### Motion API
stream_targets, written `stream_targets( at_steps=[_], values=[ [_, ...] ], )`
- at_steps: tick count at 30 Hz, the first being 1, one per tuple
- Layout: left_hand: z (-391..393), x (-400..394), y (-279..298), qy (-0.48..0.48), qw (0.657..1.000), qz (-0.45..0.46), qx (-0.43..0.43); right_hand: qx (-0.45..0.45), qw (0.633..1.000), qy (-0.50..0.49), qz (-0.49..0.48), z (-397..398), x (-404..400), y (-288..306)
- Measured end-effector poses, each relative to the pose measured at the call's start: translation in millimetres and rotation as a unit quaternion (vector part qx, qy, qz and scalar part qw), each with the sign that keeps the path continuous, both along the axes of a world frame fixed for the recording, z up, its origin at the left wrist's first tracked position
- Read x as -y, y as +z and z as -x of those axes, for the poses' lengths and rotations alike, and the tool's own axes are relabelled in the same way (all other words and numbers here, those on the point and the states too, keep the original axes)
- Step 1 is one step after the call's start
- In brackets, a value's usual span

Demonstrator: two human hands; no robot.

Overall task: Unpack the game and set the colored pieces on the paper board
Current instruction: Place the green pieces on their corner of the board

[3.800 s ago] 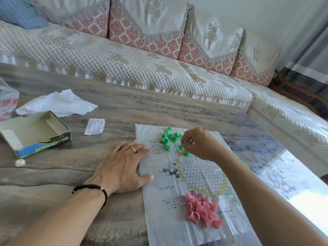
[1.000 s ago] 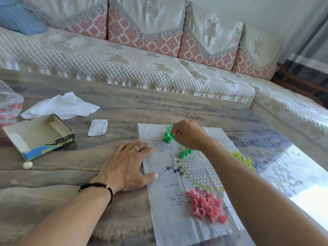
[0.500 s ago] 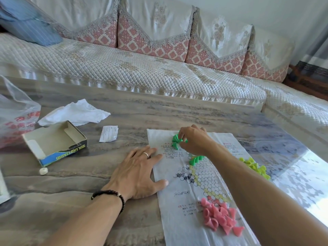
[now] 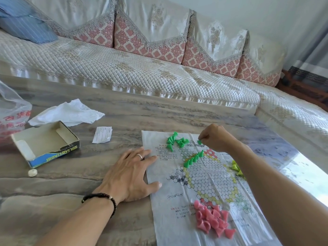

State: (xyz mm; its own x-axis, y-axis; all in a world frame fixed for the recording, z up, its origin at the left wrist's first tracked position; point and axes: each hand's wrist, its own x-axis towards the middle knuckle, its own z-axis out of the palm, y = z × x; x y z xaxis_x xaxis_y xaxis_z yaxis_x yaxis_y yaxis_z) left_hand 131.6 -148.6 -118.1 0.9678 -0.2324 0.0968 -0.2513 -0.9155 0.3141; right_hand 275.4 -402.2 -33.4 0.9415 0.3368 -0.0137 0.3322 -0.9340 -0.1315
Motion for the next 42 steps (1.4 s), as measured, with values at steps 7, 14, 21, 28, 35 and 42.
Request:
stream_targets(
  at_steps=[7,14,21,28,35,42],
  values=[
    [1,-1,0,0.000,1.000,-0.003,0.001,-0.020,1.000,-0.009,-0.003,1,-7,-5],
    [1,0,1,-0.001,1.000,-0.001,0.004,-0.035,0.999,-0.003,0.019,2,-12,-13],
    [1,-1,1,-0.001,1.000,0.000,0.008,-0.032,0.999,-0.002,0.015,3,-13,-15],
    [1,-1,3,-0.002,1.000,0.007,0.013,0.024,0.999,0.014,-0.025,-2,-17,-14],
    [2,-1,2,-0.003,1.000,0.010,0.016,0.037,0.999,0.028,-0.006,-9,-38,-27],
    [2,0,3,-0.004,1.000,0.012,0.017,0.021,0.998,0.055,0.011,-12,-41,-30]
  ],
)
